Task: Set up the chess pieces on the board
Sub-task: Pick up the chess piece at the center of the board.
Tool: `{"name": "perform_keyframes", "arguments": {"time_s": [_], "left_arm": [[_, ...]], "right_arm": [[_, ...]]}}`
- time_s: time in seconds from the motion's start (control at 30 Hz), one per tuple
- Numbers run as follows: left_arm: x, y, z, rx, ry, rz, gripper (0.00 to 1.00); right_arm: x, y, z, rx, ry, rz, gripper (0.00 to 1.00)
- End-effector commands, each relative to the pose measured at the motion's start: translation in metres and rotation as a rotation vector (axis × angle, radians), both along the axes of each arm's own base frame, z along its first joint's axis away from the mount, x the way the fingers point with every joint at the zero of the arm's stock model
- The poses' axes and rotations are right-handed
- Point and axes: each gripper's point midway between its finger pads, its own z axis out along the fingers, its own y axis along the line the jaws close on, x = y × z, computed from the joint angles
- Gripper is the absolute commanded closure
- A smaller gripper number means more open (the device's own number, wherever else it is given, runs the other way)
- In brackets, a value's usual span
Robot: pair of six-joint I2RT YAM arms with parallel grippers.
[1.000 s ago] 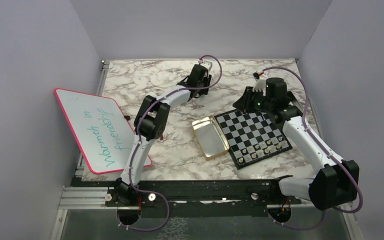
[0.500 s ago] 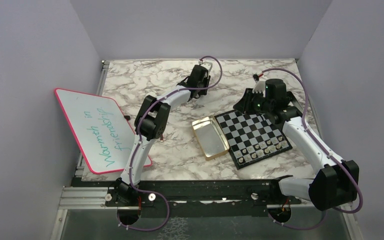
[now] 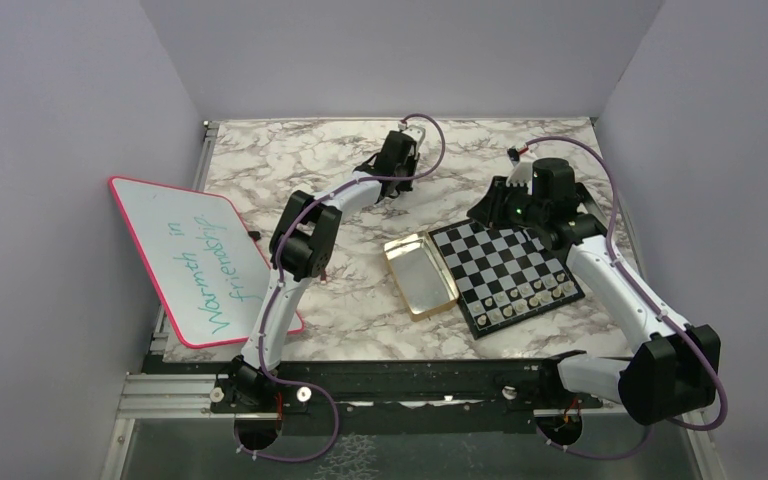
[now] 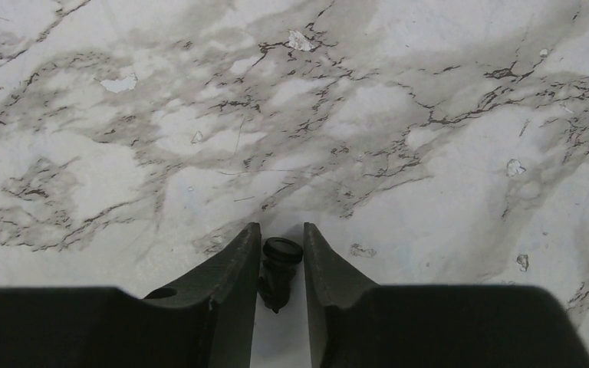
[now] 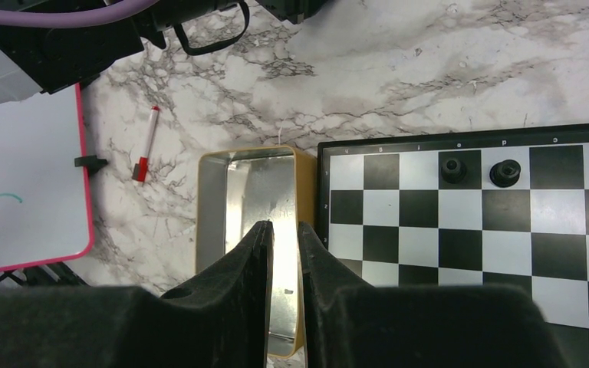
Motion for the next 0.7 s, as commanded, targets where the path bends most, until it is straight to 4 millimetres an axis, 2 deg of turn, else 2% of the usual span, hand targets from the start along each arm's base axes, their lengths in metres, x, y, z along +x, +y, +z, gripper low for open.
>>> {"name": "perform_keyframes", "arguments": {"time_s": [0.0, 0.13, 0.23, 0.5, 0.67], "left_arm": [[0.0, 0.001, 0.009, 0.005, -0.009, -0.025, 0.76], [-0.004, -0.005, 0.014, -0.032, 0.015, -0.034, 0.85], [-0.008, -0.005, 0.026, -0.066, 0.035, -0.007, 0.86], [-0.027, -0.011, 0.084, -0.209, 0.079, 0.012, 0.86], [-0.046, -0.018, 0.12, -0.401, 0.156, 0.004, 0.86]], "right_arm": [[-0.001, -0.002, 0.0, -0.013, -0.016, -0.011, 0.77], [-0.002, -0.003, -0.003, -0.021, -0.013, -0.009, 0.77], [0.001, -0.01, 0.0, -0.051, -0.032, -0.036, 0.77], [0.015, -0.009, 0.016, -0.013, -0.127, -0.071, 0.75], [0.027, -0.008, 0.036, 0.032, -0.302, -0.101, 0.74]]}}
